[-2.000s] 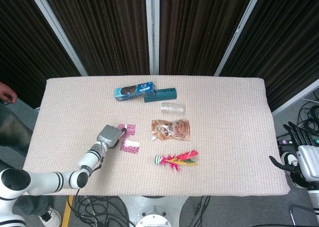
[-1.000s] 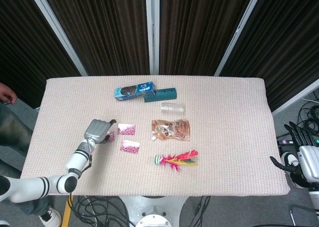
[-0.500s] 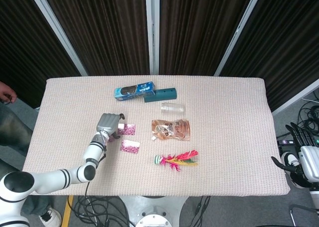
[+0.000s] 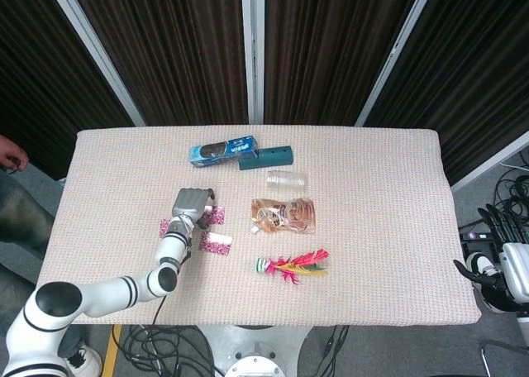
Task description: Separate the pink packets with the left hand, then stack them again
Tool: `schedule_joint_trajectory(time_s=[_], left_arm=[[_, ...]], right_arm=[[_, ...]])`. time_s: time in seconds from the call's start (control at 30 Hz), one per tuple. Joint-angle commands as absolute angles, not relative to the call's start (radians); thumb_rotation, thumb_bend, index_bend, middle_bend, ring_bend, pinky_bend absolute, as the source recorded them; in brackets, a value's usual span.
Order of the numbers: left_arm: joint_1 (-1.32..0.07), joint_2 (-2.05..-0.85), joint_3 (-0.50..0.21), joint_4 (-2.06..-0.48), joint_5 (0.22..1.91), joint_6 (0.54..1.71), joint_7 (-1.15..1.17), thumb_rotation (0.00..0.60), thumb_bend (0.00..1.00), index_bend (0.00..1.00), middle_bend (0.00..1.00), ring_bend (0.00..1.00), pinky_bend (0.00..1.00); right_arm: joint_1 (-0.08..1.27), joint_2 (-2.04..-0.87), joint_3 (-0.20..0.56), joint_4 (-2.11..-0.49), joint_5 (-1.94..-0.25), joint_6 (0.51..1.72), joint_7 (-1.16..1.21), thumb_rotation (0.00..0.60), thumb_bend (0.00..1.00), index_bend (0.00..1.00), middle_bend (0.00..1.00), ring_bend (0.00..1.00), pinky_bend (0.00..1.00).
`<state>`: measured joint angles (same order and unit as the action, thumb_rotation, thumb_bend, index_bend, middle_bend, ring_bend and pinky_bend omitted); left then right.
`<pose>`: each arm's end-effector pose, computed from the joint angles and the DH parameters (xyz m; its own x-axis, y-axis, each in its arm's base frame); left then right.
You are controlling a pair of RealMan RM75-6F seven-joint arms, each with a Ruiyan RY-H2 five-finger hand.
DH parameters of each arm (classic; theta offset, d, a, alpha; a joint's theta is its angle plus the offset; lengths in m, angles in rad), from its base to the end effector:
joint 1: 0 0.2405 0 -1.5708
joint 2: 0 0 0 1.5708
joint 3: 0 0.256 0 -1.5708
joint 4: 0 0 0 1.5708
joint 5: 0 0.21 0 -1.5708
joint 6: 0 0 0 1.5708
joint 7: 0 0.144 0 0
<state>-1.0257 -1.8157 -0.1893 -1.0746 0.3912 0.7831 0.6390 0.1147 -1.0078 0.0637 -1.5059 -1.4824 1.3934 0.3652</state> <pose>-0.1481 0.4010 -0.0894 0.4485 0.4832 0.7519 0.8811 -0.0981 -0.4626 -0.3397 -0.1960 0.2020 0.2506 -0.0441 0.9671 -0.9677 0.0158 0.2515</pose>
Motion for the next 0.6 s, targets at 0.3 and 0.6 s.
schedule_joint_trajectory(time_s=[0.3, 0.6], left_arm=[[-1.027, -1.854, -0.193, -1.024, 0.371, 0.775, 0.666, 0.6, 0.23, 0.39, 0.93, 0.94, 0.98], [-1.022, -1.865, -0.198, -1.01, 0.381, 0.774, 0.676, 0.6, 0.26, 0.42, 0.93, 0.94, 0.98]], right_arm=[[0.113, -1.007, 0.064, -1.506, -1.48, 1.392, 0.363, 0.409, 0.14, 0.01, 0.0, 0.0, 0.0], [0.111, -1.008, 0.064, -1.505, -1.477, 1.39, 0.363, 0.416, 0.14, 0.01, 0.0, 0.0, 0.0]])
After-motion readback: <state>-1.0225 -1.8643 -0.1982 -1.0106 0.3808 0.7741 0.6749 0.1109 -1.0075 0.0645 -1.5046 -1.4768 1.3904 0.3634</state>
